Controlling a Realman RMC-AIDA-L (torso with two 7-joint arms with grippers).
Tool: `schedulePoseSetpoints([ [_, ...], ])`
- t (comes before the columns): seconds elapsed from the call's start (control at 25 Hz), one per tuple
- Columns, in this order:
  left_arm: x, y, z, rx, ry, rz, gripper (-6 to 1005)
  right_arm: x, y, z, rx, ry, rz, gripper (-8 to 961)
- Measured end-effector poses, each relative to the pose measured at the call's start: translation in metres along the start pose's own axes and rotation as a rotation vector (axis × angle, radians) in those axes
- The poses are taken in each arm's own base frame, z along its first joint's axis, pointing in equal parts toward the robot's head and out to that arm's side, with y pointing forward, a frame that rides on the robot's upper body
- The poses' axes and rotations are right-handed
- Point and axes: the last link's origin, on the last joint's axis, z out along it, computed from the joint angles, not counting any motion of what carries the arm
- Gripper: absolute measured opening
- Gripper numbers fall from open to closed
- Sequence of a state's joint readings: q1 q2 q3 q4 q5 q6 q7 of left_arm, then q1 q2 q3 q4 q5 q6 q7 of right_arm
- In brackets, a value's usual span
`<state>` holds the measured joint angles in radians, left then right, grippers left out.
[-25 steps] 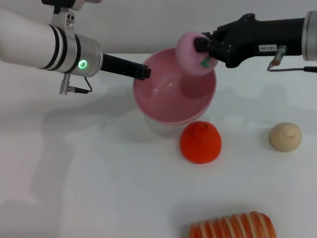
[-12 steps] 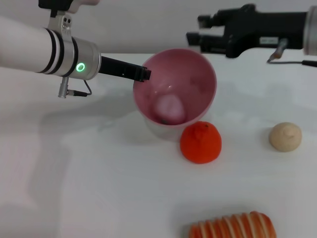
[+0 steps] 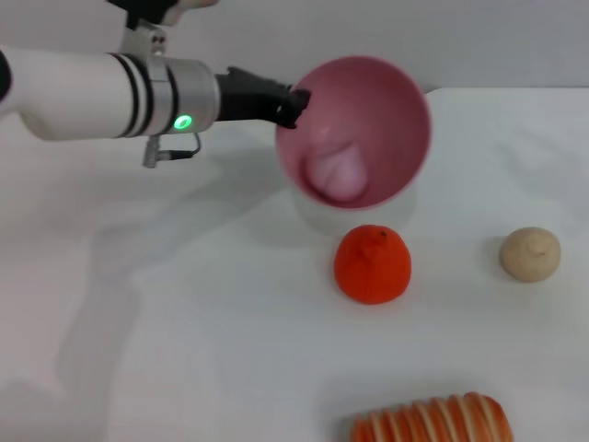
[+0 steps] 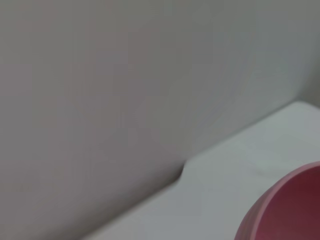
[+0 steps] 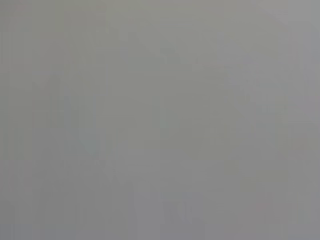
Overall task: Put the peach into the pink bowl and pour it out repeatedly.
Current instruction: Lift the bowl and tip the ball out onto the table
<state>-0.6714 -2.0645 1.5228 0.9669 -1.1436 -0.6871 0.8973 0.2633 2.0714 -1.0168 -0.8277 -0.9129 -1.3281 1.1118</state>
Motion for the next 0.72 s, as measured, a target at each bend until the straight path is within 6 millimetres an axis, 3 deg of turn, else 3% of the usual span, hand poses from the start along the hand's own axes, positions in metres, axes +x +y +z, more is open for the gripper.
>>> schedulePoseSetpoints([
  [0.12,0.002,0.012,0.007,0.007,0.051,0.070,46,0.007,-0.013,-0.033,0.146,-0.096,-0.039,475],
  [0.24,0.003,0.022,0.013,0.021,0.088,0.116,46,0.016,-0.022,-0.054,0.256,-0.122,-0.058,474],
  [0.28,0.003,0.022,0.013,0.021,0.088,0.116,46,0.017,-0.024,-0.058,0.283,-0.123,-0.062,473],
  [0.4,0.007,0.068,0.025,0.081,0.218,0.281,46,0.019,-0.032,-0.069,0.354,-0.129,-0.069,472],
  [0.56,0.004,0.089,0.027,0.123,0.282,0.356,47,0.012,-0.043,-0.083,0.438,-0.165,-0.087,470],
  [0.72,-0.004,0.098,0.023,0.193,0.347,0.391,47,0.003,-0.051,-0.095,0.500,-0.201,-0.107,468],
])
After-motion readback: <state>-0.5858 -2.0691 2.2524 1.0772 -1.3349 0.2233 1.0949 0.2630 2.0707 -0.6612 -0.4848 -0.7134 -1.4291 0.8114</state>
